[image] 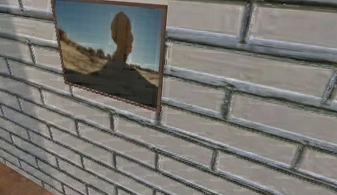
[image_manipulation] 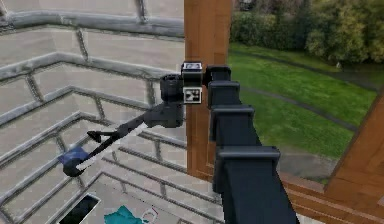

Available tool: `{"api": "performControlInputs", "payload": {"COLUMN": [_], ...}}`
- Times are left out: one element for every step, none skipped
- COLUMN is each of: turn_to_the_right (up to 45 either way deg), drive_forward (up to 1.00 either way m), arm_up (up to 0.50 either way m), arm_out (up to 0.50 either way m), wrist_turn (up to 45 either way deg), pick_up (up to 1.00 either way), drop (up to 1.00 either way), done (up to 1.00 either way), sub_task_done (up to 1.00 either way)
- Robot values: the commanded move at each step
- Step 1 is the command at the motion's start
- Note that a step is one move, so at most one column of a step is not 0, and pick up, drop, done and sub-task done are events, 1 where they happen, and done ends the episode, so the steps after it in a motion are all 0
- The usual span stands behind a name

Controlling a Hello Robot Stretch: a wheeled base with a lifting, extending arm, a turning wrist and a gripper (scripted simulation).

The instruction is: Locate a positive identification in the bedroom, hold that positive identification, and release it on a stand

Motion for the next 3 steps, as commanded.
{"api": "performControlInputs", "payload": {"turn_to_the_right": [0.0, 0.0, 0.0], "drive_forward": [0.00, 0.00, 0.00], "arm_up": [-0.18, -0.32, 0.00], "arm_out": [0.00, 0.00, 0.00], "wrist_turn": [0.0, 0.0, 0.0], "pick_up": [0.00, 0.00, 0.00], "drop": [0.00, 0.00, 1.00], "done": [0.00, 0.00, 0.00], "sub_task_done": [0.00, 0.00, 0.00]}}
